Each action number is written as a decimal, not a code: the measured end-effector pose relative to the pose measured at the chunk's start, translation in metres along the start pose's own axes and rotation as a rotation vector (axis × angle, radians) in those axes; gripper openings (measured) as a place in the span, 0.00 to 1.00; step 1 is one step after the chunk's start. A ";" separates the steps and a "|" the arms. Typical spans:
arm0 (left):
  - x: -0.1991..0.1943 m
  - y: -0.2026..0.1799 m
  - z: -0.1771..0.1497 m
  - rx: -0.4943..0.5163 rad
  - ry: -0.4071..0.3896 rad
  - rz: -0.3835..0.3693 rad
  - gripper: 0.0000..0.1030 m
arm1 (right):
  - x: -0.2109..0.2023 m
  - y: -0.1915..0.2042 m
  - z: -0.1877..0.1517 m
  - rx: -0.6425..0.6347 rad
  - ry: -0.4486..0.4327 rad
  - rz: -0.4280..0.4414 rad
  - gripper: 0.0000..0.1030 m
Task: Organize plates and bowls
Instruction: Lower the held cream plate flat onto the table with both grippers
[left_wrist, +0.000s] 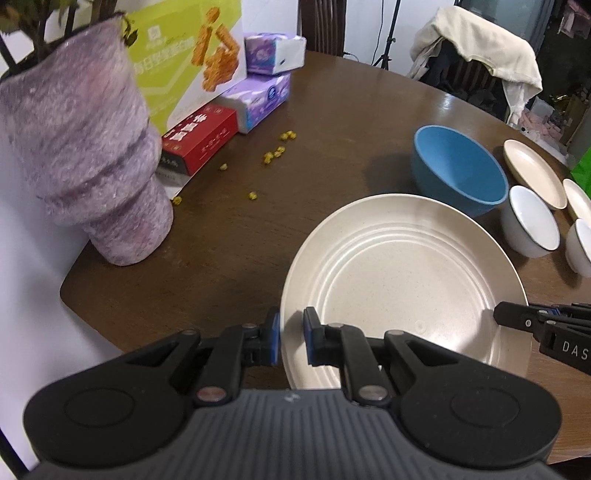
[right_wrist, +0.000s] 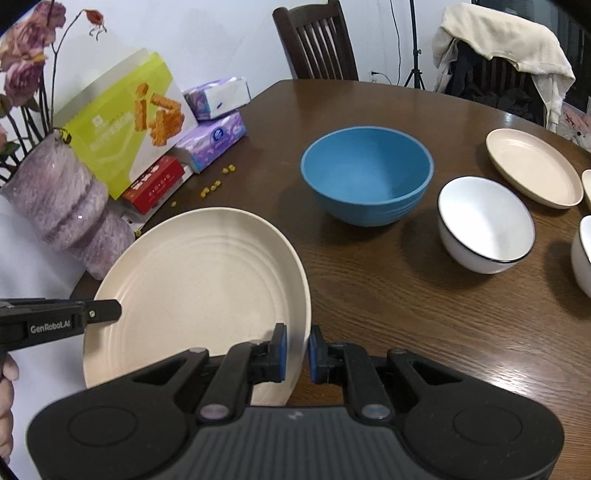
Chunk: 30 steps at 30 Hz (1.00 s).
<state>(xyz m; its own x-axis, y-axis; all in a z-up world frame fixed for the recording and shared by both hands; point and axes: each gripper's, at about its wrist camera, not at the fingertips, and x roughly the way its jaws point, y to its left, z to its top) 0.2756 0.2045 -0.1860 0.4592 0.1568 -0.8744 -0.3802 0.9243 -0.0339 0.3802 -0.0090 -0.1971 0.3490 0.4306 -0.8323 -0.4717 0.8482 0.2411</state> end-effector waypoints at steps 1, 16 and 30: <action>0.003 0.002 0.000 0.000 0.001 0.003 0.13 | 0.004 0.002 0.001 -0.001 0.003 0.001 0.11; 0.055 0.004 -0.003 0.013 0.050 0.019 0.13 | 0.056 0.000 0.003 -0.027 0.066 -0.029 0.12; 0.078 -0.015 -0.005 0.051 0.099 0.004 0.13 | 0.072 -0.022 0.000 -0.029 0.091 -0.064 0.12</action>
<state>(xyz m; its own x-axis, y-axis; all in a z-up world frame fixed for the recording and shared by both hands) 0.3136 0.2012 -0.2560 0.3751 0.1280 -0.9181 -0.3397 0.9405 -0.0076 0.4159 0.0038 -0.2621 0.3047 0.3452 -0.8877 -0.4748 0.8630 0.1727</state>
